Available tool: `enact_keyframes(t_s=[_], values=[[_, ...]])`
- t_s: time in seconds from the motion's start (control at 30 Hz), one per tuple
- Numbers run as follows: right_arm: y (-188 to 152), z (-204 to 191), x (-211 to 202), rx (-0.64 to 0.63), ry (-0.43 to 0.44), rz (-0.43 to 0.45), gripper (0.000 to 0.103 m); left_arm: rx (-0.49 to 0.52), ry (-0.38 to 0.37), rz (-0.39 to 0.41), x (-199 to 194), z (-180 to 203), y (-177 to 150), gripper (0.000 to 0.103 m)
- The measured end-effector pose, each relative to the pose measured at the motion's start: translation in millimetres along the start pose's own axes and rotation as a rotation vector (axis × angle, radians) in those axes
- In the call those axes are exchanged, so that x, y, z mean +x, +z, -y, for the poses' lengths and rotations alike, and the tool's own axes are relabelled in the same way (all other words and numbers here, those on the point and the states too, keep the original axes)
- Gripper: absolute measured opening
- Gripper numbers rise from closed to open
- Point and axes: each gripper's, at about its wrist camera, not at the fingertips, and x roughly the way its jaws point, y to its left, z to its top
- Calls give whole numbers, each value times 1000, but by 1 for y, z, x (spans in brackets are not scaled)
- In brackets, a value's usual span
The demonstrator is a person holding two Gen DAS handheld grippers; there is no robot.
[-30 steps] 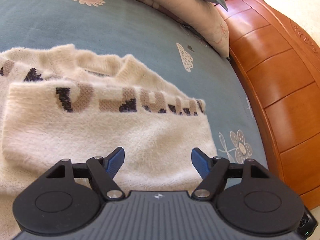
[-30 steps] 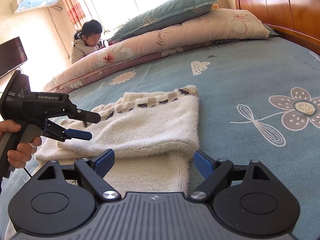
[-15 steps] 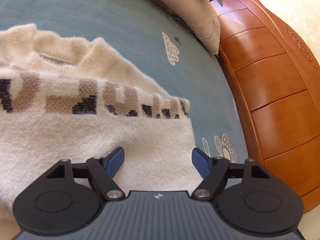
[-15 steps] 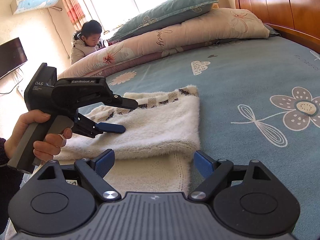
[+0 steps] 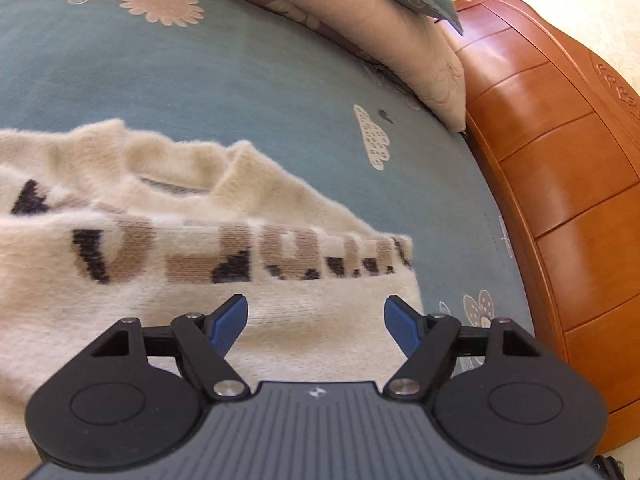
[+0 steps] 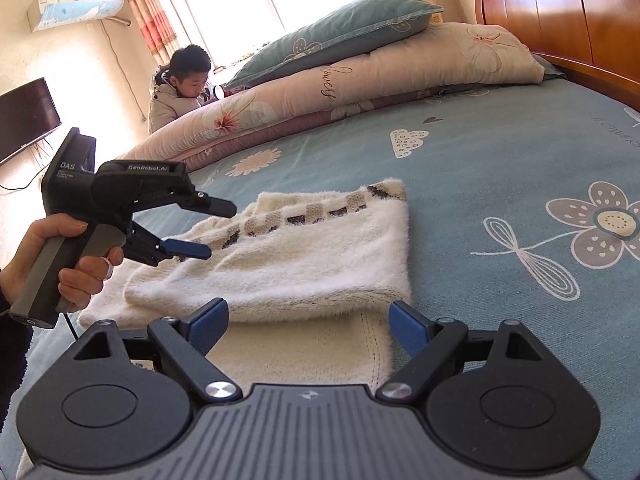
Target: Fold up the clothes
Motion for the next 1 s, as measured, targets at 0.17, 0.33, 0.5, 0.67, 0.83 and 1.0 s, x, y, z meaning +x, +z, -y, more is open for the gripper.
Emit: enact_keyframes(t_s=[0.17,0.33,0.5,0.67,0.83,1.0], values=[[-1,1,2,-3,-9,-7,90,50,5,-44,45,29,-3,75],[1,2,-1,3,-7,2,90,6,73,42,40,16,4,75],[3,2,-6,14,6,16,90,-4,140,46,1,3,5,75],[5,-3,-9,10,18,28,90,1,134,1,-10,-8,-7,77],[7,-6,-13,6,23,41,90,-10,262,34,-15,-30,-10,77],[8,1,-16,26,20,48,92,-36,377,98,-34,-38,-5,77]])
